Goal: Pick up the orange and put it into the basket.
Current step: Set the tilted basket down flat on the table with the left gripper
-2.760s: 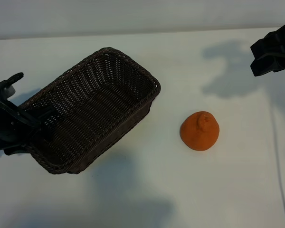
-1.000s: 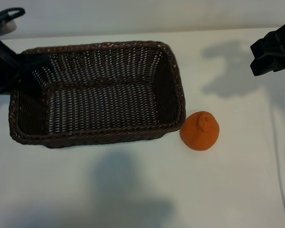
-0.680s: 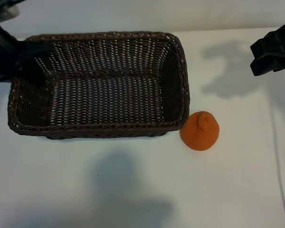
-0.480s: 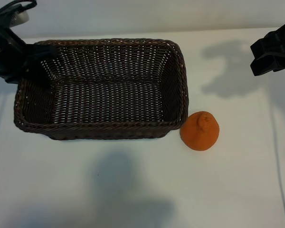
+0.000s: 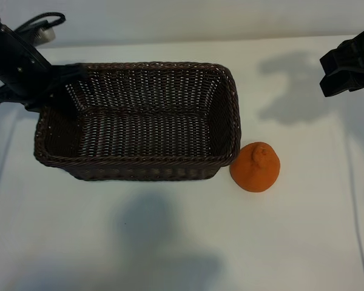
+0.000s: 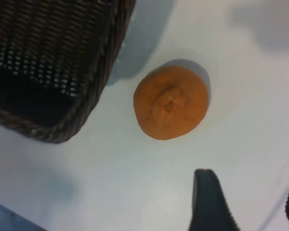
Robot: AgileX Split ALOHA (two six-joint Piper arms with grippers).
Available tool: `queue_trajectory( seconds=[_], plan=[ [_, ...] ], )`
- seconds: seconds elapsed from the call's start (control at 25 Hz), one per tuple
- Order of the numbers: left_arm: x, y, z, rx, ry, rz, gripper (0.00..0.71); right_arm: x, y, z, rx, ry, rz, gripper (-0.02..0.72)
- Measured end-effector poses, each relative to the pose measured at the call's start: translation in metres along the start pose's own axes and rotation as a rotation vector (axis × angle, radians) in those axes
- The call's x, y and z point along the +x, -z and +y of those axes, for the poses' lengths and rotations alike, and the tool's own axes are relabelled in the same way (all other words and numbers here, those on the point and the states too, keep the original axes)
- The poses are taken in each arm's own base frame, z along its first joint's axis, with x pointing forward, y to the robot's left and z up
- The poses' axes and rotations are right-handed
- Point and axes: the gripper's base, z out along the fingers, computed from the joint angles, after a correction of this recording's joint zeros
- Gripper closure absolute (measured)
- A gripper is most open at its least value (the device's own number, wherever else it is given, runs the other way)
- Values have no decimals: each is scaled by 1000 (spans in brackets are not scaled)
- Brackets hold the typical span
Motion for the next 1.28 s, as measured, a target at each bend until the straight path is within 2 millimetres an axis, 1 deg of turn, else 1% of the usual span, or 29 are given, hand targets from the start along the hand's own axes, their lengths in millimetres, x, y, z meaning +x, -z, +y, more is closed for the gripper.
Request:
queue_trajectory(
  seconds=[0.24,0.48,0.84,1.12,1.28],
  plan=[
    [-6,-3,-2,33,14,-52,558,0,0,0,0,0,-1,307],
    [-9,-17,2,32,0,-13,558,0,0,0,0,0,-1,307],
    [-11,-18,2,30,-21,-33,558,0,0,0,0,0,-2,327],
    [-14,-41,7,40,-15,22,558,0,0,0,0,0,-2,336],
    [-15,-47,8,42,-11,32,558,0,0,0,1,0,-3,338]
  ],
)
